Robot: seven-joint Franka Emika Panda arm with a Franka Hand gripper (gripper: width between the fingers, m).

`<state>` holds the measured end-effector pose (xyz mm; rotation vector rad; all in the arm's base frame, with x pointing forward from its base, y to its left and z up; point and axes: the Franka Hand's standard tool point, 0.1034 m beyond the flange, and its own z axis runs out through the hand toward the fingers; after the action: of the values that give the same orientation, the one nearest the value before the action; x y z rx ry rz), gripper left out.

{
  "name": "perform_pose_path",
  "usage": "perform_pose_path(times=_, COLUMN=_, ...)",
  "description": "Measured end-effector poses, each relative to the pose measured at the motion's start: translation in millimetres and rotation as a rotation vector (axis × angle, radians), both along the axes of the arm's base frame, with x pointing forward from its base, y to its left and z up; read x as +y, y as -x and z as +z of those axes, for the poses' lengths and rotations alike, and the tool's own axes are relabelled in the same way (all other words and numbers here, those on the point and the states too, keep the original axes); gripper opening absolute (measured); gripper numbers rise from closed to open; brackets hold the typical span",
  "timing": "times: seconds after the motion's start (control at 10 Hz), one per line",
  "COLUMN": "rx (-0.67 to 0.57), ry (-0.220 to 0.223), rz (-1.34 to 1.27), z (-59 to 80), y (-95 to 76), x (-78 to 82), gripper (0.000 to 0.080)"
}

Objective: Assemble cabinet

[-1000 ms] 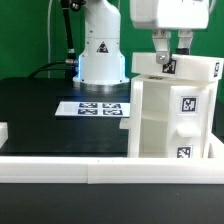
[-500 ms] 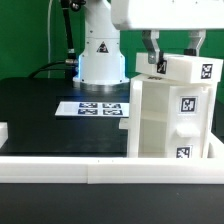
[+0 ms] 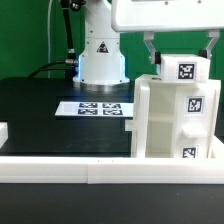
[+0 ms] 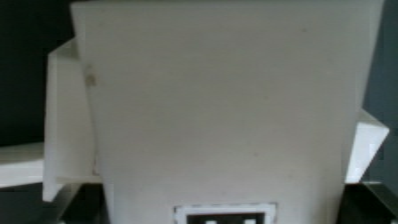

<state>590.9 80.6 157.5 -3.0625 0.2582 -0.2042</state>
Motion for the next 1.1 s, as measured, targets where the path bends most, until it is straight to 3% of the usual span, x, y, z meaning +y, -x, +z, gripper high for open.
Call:
perform_pose_path(times=0.7, rx=0.022, ry=-0.064, rz=-0.413, z=-0.3, y=0.1, x=1.1, gripper=0.0558)
perform_pose_path(times=1.1, rx=-0.023, ry=-0.173, rz=-0.897, z=-0.7, y=-1.2, x=3.0, gripper=0.0559)
